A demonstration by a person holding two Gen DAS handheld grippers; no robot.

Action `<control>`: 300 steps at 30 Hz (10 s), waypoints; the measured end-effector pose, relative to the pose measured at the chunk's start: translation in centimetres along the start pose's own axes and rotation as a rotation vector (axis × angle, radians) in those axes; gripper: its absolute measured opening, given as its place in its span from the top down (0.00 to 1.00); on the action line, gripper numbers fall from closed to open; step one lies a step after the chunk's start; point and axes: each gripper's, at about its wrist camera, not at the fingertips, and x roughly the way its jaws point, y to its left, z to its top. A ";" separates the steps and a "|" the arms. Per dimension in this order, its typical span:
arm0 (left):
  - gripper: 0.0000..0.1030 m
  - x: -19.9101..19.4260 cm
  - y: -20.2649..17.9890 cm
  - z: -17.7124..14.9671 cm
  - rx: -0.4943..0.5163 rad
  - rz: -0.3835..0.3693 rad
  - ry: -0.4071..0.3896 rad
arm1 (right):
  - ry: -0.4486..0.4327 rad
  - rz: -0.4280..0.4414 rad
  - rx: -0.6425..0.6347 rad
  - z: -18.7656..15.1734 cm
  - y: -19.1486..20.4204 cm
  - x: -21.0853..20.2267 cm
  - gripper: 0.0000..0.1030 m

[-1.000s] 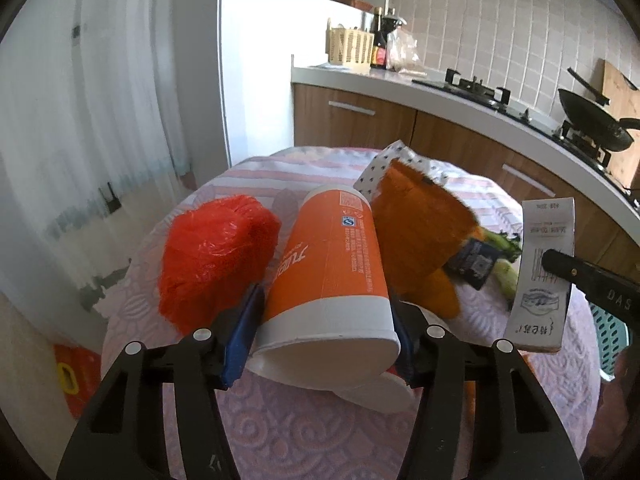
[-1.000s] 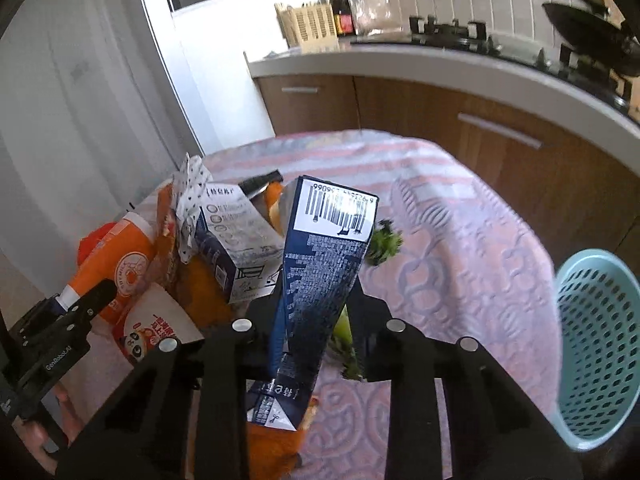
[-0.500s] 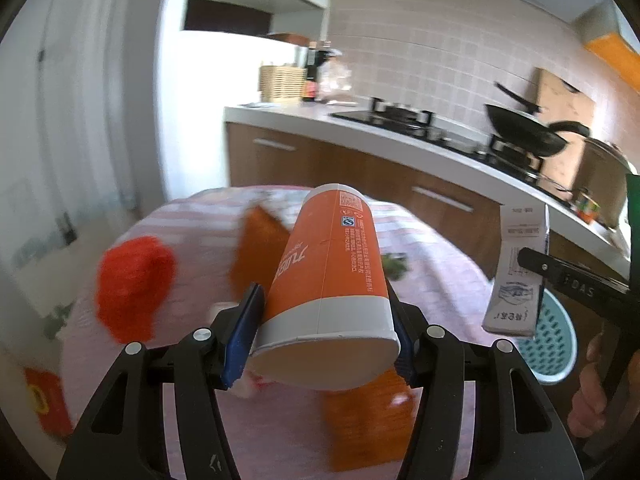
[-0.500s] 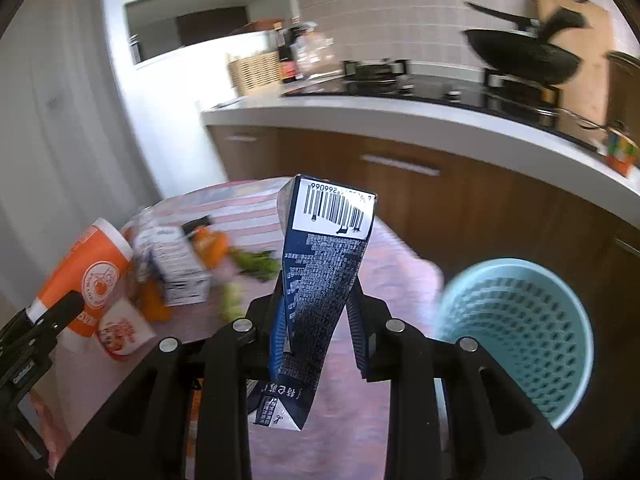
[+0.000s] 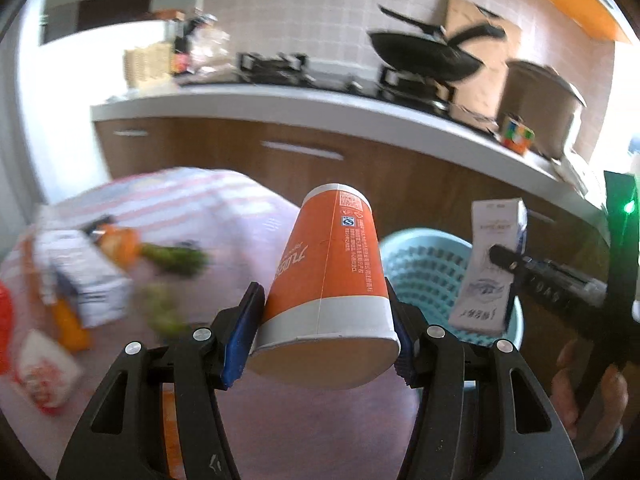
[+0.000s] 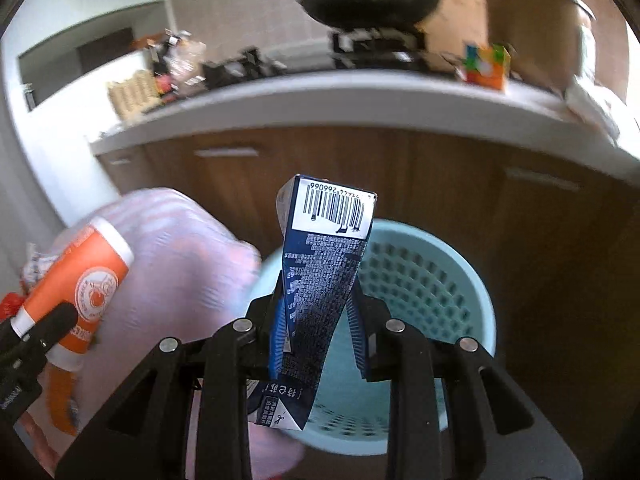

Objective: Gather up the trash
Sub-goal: 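Carry both items to the light-blue basket and open both tools over it, then grasp the red plastic bag with the left tool while the right tool grasps the orange wrapper, then carry the bag and wrapper to the basket and release both inside, then grasp the red-and-white cup with the left tool while the right tool grasps the vegetable scrap, then carry the cup and vegetable scrap to the basket and release both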

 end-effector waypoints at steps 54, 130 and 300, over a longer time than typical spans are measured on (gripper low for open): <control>0.27 -13.2 12.1 -1.2 -0.232 0.200 -0.222 | -0.067 0.207 -0.214 -0.5 13.9 -5.5 0.63; 0.73 -12.3 13.1 -0.9 -0.173 0.189 -0.236 | -0.047 0.273 -0.290 -4.7 16.8 -6.8 0.93; 0.42 6.1 -8.5 0.4 0.041 -0.103 0.076 | 0.117 0.086 -0.010 -1.6 -5.8 1.8 0.84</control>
